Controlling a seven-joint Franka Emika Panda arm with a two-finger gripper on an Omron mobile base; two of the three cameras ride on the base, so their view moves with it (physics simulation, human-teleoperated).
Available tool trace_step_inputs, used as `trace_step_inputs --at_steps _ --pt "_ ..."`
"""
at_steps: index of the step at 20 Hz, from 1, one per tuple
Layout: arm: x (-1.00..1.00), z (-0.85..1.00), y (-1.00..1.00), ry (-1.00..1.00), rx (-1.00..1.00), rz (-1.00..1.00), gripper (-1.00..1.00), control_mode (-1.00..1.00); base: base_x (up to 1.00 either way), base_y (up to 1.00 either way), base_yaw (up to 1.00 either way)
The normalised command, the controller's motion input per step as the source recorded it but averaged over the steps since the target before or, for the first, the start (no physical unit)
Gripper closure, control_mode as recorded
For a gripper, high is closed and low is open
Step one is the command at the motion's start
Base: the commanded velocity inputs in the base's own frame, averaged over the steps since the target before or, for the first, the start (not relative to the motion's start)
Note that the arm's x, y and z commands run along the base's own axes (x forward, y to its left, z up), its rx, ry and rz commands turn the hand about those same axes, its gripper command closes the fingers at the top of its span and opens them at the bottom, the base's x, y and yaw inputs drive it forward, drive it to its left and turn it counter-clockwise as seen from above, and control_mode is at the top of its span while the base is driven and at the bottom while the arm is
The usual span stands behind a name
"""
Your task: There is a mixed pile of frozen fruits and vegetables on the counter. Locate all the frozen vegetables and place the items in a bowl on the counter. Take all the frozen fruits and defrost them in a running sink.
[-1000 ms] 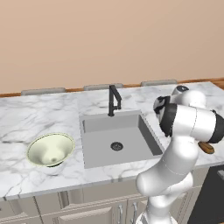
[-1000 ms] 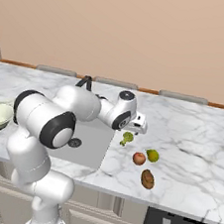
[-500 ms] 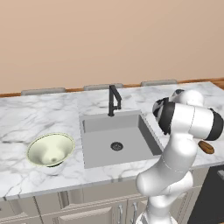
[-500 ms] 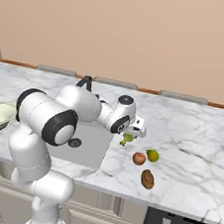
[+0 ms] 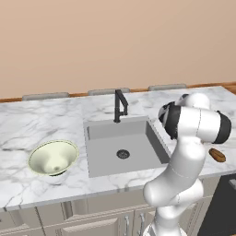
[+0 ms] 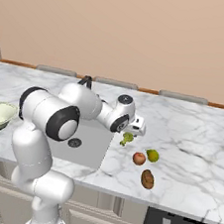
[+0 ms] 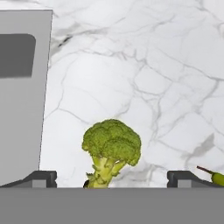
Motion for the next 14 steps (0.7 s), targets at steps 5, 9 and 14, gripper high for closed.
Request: trace_step_inputs --at_steps 5,9,14 --pt "0.18 -0.05 0.0 0.0 0.0 0.0 -1.0 -1.0 0.0 0.0 0.0" --pt "0.0 -0.16 0.0 0.0 0.0 0.0 -1.0 -1.0 0.0 0.0 0.0" --pt "0.02 -0.22 0.0 0.0 0.0 0.0 -1.0 -1.0 0.0 0.0 0.0"
